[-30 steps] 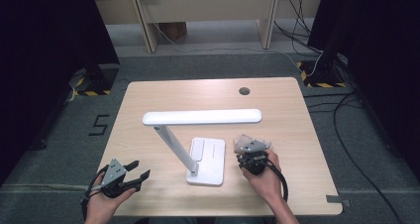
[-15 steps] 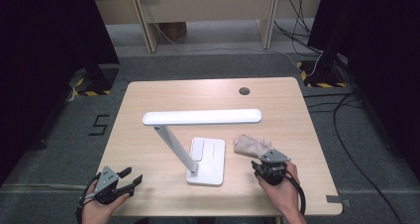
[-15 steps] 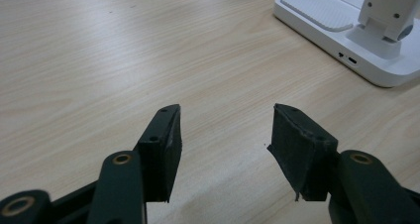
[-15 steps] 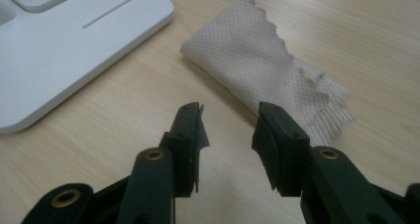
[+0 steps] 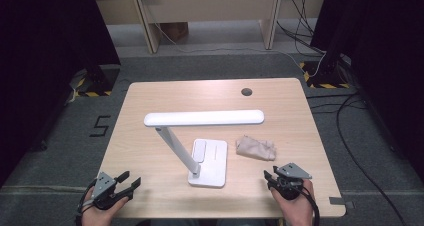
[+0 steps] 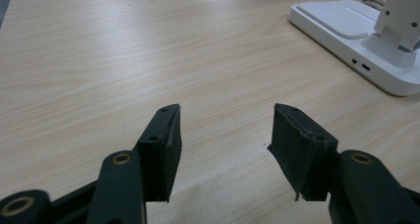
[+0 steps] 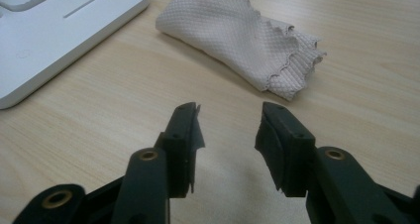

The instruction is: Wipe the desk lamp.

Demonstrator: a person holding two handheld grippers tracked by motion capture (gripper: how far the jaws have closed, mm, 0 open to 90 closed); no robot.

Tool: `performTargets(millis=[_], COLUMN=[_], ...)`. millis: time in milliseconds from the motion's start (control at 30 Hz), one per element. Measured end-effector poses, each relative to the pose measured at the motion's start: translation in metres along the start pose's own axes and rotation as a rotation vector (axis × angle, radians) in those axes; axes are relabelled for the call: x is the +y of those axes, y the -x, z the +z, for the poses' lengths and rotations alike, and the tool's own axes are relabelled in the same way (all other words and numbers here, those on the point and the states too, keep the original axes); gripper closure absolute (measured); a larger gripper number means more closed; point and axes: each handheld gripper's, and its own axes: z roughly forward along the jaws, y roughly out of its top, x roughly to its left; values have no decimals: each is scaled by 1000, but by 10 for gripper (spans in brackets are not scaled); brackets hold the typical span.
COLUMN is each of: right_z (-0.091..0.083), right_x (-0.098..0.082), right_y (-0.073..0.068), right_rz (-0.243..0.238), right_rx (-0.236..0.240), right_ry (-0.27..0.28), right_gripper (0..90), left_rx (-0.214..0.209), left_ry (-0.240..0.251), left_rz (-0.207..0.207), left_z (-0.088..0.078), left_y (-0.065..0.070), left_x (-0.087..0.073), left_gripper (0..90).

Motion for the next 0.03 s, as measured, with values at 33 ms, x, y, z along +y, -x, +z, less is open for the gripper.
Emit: performTargets(millis=[33], right_z=[0], right_x=[1], right_y=[0], right_rz=[6], right_rx=[-3], right_ry=[8], right_gripper=[558], left_rx=[-1], left_ry=[-7], left_rz=[2], left_z=[0], left_y=[1], left_x=[0], left_gripper=[445])
